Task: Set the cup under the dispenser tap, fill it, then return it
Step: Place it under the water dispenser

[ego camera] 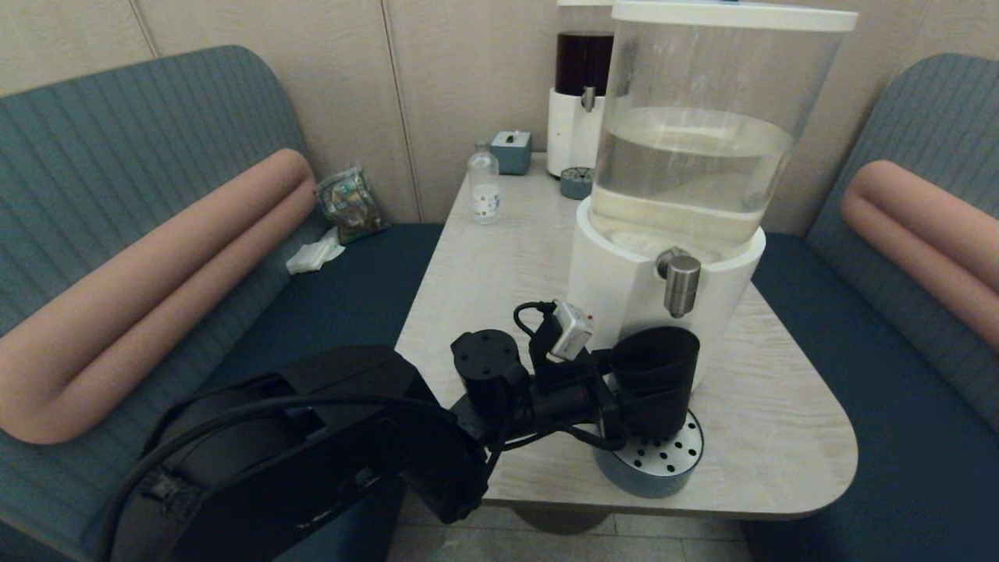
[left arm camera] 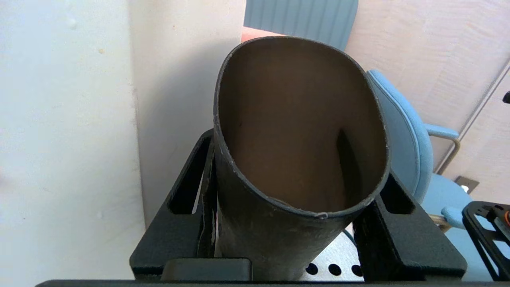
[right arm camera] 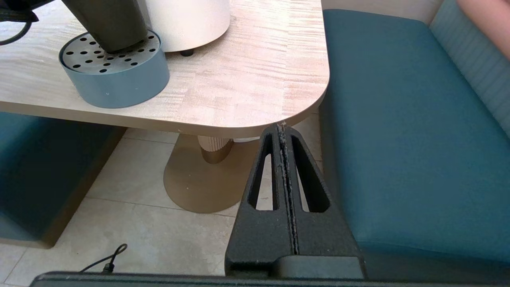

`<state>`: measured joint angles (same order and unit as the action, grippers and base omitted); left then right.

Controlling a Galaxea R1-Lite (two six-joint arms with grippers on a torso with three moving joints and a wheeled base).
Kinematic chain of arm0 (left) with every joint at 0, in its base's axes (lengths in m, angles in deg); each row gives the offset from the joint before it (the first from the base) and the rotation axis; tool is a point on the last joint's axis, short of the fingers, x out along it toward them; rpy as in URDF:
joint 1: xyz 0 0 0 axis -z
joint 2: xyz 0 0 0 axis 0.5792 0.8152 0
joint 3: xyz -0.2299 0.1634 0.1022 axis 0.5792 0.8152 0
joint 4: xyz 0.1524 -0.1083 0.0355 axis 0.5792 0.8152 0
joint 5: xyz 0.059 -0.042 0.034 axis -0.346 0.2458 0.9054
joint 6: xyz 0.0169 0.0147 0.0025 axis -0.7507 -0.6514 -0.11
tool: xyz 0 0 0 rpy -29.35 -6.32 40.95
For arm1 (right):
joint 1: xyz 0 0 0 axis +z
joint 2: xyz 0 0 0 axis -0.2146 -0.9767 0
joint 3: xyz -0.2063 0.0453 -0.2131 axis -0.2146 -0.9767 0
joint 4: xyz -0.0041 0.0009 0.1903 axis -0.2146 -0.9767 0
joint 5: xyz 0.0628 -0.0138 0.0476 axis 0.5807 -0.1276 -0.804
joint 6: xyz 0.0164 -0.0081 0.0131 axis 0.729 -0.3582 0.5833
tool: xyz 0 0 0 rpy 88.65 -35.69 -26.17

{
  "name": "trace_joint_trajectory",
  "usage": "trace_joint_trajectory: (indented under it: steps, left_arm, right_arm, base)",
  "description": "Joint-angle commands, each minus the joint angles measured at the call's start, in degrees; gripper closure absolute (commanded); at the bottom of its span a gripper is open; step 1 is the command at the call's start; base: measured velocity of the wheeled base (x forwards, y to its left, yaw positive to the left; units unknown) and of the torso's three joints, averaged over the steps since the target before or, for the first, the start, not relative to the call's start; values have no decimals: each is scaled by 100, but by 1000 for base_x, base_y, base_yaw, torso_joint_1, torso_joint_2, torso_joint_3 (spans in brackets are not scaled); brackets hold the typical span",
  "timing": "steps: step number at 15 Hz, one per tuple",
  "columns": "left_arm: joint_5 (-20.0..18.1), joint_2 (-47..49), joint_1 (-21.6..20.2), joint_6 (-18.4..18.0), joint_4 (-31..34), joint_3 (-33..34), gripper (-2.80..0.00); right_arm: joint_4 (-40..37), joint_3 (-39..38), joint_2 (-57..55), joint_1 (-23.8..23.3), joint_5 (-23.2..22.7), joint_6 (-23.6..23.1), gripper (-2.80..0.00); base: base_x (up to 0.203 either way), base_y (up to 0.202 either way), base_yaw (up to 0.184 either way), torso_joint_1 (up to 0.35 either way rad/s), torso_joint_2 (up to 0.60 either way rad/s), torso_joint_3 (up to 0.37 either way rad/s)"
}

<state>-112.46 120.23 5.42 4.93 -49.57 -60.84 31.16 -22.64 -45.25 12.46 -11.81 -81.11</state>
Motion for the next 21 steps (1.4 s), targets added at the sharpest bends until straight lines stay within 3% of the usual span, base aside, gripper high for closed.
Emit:
trace_joint_trajectory:
  steps: [1,12,13,14,21]
  left_arm:
    - [-5,29,-3,26,-34,-15,0]
    - [122,-186,6,99,-34,243,0]
    - [127,-199,6,99,-34,248,-97]
    - [127,-239,6,99,-34,255,-280]
    - [148,-388,6,99,-34,315,-280]
  right_arm:
    - [-2,0,0,1,-4,-2,0]
    - [-2,0,0,1,-4,-2,0]
    - [-2,0,0,1,-4,-2,0]
    - [-2,0,0,1,-4,-2,0]
    - [-2,0,0,1,-4,-2,0]
  base:
    - [0,0,0,0,0,0]
    - [0,0,0,0,0,0]
    - [0,0,0,0,0,0]
    - [0,0,0,0,0,0]
    - [0,0,0,0,0,0]
